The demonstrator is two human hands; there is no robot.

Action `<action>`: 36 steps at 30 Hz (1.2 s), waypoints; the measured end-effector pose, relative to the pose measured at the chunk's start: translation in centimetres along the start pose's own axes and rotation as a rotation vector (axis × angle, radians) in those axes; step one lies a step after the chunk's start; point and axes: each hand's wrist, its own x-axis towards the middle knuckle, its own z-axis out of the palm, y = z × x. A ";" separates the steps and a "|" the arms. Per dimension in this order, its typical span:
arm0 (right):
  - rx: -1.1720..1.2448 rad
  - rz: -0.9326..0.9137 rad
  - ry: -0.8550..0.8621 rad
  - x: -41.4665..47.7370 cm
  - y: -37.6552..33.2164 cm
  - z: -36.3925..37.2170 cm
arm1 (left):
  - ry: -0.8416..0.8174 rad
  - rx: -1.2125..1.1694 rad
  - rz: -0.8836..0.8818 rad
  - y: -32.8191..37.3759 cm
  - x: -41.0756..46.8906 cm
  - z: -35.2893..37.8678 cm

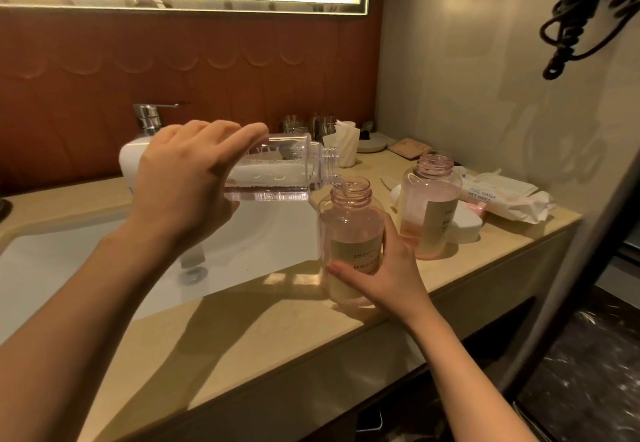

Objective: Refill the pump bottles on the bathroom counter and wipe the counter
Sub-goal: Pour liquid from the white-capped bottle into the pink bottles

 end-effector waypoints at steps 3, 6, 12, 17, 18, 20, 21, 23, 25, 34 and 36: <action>0.002 0.002 0.000 0.0 0.0 0.0 | 0.003 0.003 0.002 0.0 0.0 0.0; 0.005 -0.004 -0.001 0.0 0.0 0.0 | 0.001 0.001 0.000 -0.1 0.0 0.0; 0.014 -0.002 -0.003 0.0 0.0 0.0 | 0.003 -0.002 -0.009 -0.1 0.0 0.1; 0.015 -0.008 0.004 0.0 0.0 0.0 | -0.004 0.009 -0.002 -0.2 0.1 0.1; 0.017 -0.011 0.006 0.0 0.1 0.0 | -0.005 0.011 -0.002 -0.2 0.1 0.1; 0.027 -0.014 0.008 0.0 0.1 0.0 | -0.001 0.011 -0.004 -0.2 0.1 0.0; 0.029 -0.016 0.009 0.0 0.1 0.0 | 0.000 0.012 -0.004 -0.2 0.1 0.0; 0.029 -0.015 0.010 0.0 0.2 0.0 | 0.001 0.013 -0.001 -0.1 0.1 0.0; 0.027 -0.017 0.010 0.0 0.3 0.0 | 0.001 0.013 0.005 -0.1 0.2 0.0; 0.032 -0.028 0.008 0.0 0.4 0.0 | -0.003 0.029 0.018 -0.2 0.4 -0.1; 0.038 -0.028 0.012 0.0 0.4 0.0 | -0.004 0.030 0.019 -0.2 0.4 -0.2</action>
